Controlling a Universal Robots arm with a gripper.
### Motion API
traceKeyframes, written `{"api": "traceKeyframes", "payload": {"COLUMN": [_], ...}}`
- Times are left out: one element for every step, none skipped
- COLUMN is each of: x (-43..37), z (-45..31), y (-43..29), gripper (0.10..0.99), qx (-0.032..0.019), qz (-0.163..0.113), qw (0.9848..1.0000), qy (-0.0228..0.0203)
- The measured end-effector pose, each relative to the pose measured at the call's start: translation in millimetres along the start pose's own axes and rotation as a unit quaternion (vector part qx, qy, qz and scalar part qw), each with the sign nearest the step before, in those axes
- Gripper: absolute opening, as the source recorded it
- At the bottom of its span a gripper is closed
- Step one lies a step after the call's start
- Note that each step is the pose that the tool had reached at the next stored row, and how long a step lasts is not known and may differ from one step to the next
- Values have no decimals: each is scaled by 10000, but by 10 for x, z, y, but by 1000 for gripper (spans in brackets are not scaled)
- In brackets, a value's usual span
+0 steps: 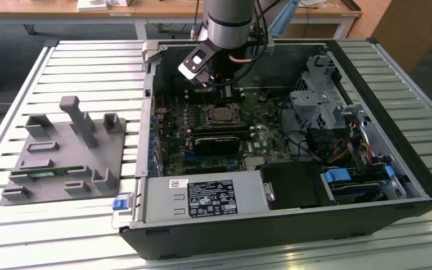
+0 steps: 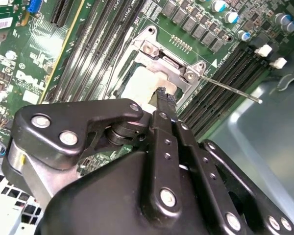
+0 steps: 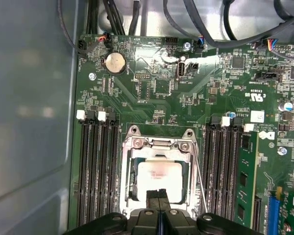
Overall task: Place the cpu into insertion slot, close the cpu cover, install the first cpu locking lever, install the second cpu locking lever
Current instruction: 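Install the first cpu locking lever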
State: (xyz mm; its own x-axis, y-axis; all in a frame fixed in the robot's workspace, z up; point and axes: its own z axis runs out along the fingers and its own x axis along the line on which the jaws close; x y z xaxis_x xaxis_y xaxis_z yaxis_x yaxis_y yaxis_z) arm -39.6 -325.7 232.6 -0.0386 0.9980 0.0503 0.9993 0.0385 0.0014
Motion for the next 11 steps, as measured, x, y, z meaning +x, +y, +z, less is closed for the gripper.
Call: {"api": "traceKeyframes", "payload": {"x": [1,1,3,4,4,5,6,7,8,8,9], "z": [-14,-29,-59,-73,-85,-101,-113,-137,-152,-166,-179], "y": [0,0,0,0,0,0,0,0,0,0,0], "gripper": [106,106,106,106,106,106,106,106,106,106,106], "qx": [0,0,0,0,0,0,0,0,0,0,0], "qz": [0,0,0,0,0,0,0,0,0,0,0], "qw": [10000,10000,10000,10000,10000,10000,10000,10000,10000,10000,10000], "qy": [0,0,0,0,0,0,0,-1,-1,-2,-2]}}
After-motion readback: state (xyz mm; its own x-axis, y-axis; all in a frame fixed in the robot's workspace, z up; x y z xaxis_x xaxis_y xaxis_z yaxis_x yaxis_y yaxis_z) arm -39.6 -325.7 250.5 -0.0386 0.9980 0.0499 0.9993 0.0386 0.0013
